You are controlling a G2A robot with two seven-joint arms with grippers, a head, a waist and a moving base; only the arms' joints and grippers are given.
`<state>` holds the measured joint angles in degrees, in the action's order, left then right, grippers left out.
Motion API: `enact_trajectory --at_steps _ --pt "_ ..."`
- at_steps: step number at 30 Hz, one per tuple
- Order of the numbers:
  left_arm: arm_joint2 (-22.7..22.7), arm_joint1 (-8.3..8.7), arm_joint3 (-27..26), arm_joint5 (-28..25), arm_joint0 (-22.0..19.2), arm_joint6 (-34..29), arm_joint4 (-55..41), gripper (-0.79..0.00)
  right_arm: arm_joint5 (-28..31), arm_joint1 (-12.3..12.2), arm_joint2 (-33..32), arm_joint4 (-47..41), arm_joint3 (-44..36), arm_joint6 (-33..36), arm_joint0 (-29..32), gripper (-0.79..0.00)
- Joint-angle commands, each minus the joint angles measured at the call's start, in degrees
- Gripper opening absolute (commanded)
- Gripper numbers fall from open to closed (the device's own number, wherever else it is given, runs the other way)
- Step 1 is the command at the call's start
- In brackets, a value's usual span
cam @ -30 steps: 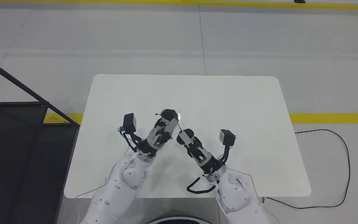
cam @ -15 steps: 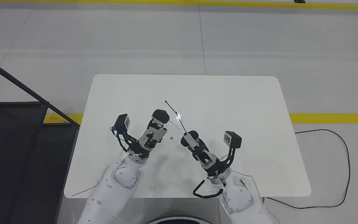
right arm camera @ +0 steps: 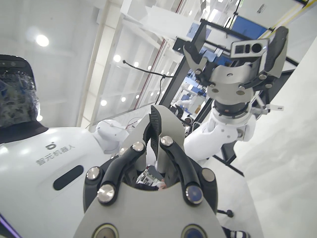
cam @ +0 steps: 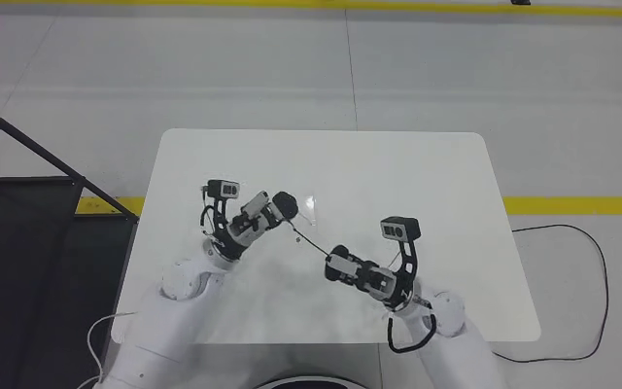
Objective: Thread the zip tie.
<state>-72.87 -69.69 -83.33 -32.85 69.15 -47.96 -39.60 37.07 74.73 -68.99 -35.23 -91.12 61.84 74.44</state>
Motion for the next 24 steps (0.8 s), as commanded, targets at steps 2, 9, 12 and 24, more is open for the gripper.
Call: enact_trajectory --at_steps 2,9,12,24 --pt "-0.9 0.34 0.9 4.7 -0.7 -6.6 -4.1 0.0 -1.1 -0.2 -0.3 -3.1 1.0 3.7 -0.7 -0.785" --pt "-0.9 0.34 0.9 4.7 -0.7 -6.6 -4.1 0.0 -1.1 -0.2 -0.3 -3.1 1.0 3.7 -0.7 -0.785" --pt "-0.7 0.32 0.7 5.1 -0.6 -6.5 -4.3 0.0 -1.1 -0.2 -0.3 -3.1 1.0 3.7 -0.7 -0.785" --pt "1.4 0.23 4.1 25.1 -3.0 -27.5 -22.2 0.0 -7.9 0.0 2.5 -14.0 5.2 11.9 -5.1 -0.785"
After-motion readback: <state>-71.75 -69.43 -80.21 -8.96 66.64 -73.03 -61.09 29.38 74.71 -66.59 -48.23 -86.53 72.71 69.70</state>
